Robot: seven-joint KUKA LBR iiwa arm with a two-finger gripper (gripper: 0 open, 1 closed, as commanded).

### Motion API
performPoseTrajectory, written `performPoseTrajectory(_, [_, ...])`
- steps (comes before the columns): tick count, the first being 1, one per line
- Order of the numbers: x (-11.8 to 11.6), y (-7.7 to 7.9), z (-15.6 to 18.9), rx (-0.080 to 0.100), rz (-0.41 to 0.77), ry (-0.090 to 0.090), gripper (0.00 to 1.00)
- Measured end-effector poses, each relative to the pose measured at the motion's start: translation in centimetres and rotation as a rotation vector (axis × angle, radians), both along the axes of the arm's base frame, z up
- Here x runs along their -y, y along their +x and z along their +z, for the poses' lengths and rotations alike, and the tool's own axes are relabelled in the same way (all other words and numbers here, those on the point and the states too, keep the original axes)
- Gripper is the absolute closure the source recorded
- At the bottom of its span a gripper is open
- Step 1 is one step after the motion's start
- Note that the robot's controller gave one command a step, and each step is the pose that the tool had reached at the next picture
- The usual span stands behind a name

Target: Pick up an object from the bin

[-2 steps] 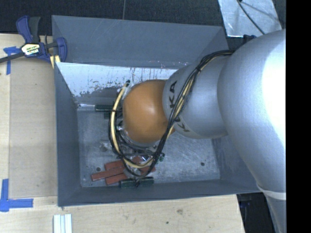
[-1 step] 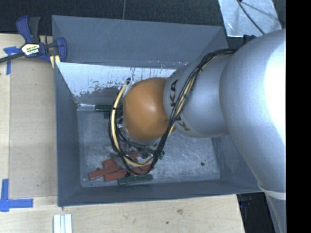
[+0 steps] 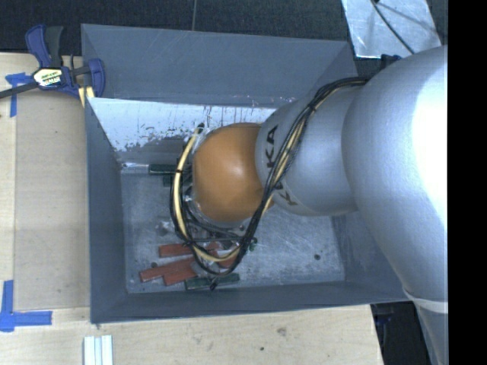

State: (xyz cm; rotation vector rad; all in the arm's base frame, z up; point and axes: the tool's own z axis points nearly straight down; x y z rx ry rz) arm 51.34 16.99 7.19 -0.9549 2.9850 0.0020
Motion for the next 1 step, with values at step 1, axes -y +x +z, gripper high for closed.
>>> performPoseTrajectory(1, [-0.01,0.13,0.19,0.004,-0.002,0.001,1.00])
